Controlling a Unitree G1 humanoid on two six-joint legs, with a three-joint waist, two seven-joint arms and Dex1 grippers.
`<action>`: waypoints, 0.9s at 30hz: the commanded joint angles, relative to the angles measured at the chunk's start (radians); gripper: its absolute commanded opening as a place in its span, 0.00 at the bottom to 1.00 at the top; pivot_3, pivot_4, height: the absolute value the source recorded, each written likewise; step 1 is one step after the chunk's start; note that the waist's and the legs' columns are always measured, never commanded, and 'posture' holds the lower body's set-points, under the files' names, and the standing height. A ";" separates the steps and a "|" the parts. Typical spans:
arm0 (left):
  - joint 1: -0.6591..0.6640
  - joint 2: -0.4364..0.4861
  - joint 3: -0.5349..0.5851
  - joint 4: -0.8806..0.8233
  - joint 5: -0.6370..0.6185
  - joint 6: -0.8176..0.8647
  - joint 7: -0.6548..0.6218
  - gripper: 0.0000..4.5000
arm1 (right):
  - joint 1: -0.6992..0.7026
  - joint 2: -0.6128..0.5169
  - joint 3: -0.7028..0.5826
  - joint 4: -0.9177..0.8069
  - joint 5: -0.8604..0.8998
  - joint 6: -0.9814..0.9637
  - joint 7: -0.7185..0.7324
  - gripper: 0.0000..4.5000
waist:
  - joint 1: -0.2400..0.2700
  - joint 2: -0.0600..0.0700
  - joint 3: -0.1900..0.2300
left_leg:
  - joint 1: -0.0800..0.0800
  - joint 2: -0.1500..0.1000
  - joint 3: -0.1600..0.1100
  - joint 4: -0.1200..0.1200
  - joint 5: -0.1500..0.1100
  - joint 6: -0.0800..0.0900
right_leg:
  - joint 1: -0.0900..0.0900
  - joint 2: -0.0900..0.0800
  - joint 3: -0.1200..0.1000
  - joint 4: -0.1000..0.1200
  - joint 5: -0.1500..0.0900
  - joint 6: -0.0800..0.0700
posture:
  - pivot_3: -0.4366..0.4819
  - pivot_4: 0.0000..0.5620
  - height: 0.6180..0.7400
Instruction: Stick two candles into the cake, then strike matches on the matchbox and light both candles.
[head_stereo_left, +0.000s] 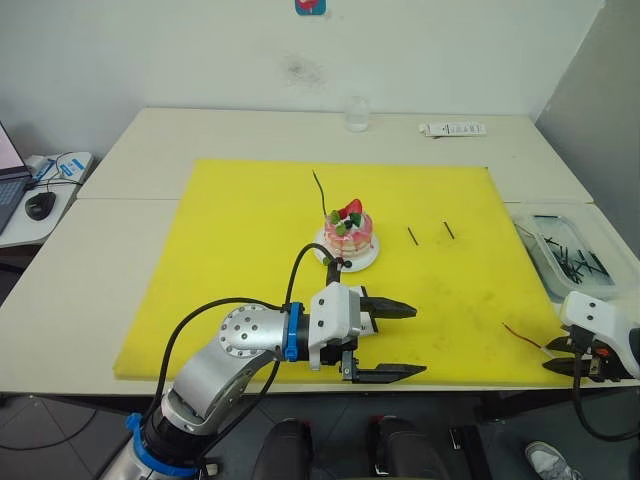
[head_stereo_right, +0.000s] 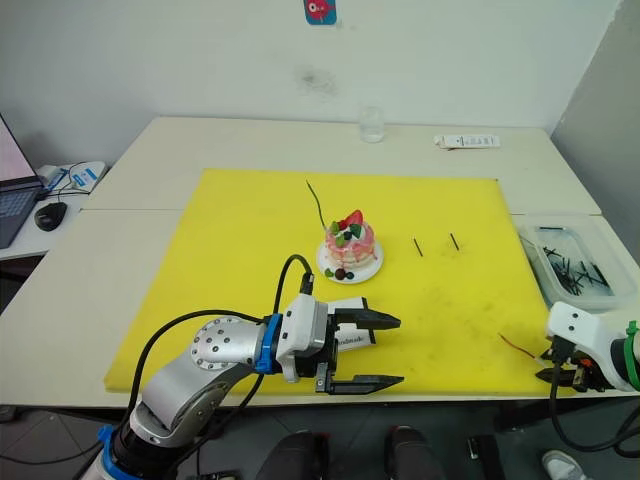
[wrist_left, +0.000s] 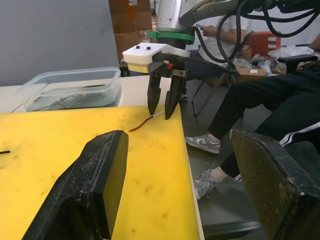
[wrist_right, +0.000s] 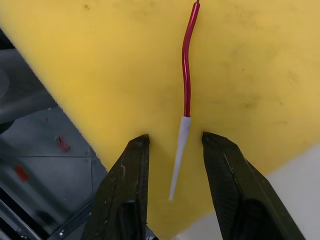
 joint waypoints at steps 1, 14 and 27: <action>0.005 -0.011 -0.017 -0.007 0.009 -0.036 -0.007 0.81 | -0.058 -0.008 0.020 -0.030 0.014 0.053 -0.017 0.37 | -0.001 0.000 0.000 | 0.000 0.000 0.000 0.000 0.000 0.000 | 0.000 0.000 0.000 0.000 0.000 0.000 | 0.48 0.27 1.00; 0.003 -0.019 -0.024 -0.008 0.004 -0.037 -0.006 0.81 | -0.064 -0.025 0.043 -0.026 0.009 0.077 -0.012 0.37 | 0.000 0.000 0.000 | 0.000 0.000 0.000 0.000 0.000 0.000 | 0.000 0.000 0.000 0.000 0.000 0.000 | 0.48 0.27 1.00; -0.028 -0.028 -0.015 -0.027 -0.014 0.005 0.002 0.81 | -0.073 -0.046 0.054 -0.042 0.019 0.103 -0.009 0.00 | 0.001 0.000 0.000 | 0.000 0.000 0.000 0.000 0.000 0.000 | 0.000 0.000 0.000 0.000 0.000 0.000 | 0.48 0.27 1.00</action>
